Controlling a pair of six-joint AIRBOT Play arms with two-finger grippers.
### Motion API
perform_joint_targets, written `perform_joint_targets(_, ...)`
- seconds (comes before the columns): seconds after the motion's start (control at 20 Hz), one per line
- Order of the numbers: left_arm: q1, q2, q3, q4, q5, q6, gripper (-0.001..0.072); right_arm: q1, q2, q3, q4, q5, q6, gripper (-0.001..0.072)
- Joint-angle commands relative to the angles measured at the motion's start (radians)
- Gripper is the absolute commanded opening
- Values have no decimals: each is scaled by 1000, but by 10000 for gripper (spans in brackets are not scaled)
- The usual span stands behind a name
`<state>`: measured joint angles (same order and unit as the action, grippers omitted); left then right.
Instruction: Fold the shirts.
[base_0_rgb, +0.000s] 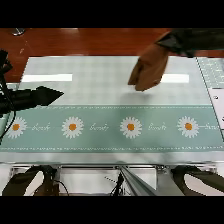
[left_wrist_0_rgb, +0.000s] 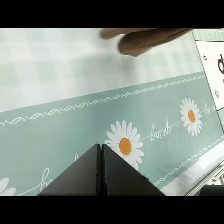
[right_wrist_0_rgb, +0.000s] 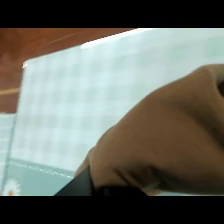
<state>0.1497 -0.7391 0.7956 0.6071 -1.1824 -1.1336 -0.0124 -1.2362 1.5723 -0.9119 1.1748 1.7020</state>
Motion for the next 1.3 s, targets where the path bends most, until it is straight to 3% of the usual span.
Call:
perform_joint_targets(0.0, -1, -4, 0, 0, 0, 0, 26, -205, 102, 13, -154, 198, 43, 23)
perform_joint_targets(0.25, -1, -4, 0, 0, 0, 0, 26, -489, 186, 5, -266, 417, 31, 21)
perform_joint_targets(0.7, -10, -4, 0, 0, 1, 0, 26, -967, 419, -408, -319, 483, 21, 21)
perform_joint_targets(0.85, -47, -4, 0, 0, 4, 0, 26, -1086, 491, -452, -467, 505, 64, 22)
perform_joint_targets(1.05, -86, -22, 0, 0, 4, 0, 26, -1093, 590, -453, -878, 578, 135, 25)
perform_joint_targets(1.15, -95, -45, 0, 0, 4, 0, 26, -1093, 631, -453, -940, 580, 149, 25)
perform_joint_targets(1.2, -97, -58, 0, 0, 4, 0, 26, -1094, 638, -453, -949, 587, 149, 72)
perform_joint_targets(1.25, -98, -72, 0, 0, 4, 0, 26, -1094, 637, -453, -966, 609, 149, 297)
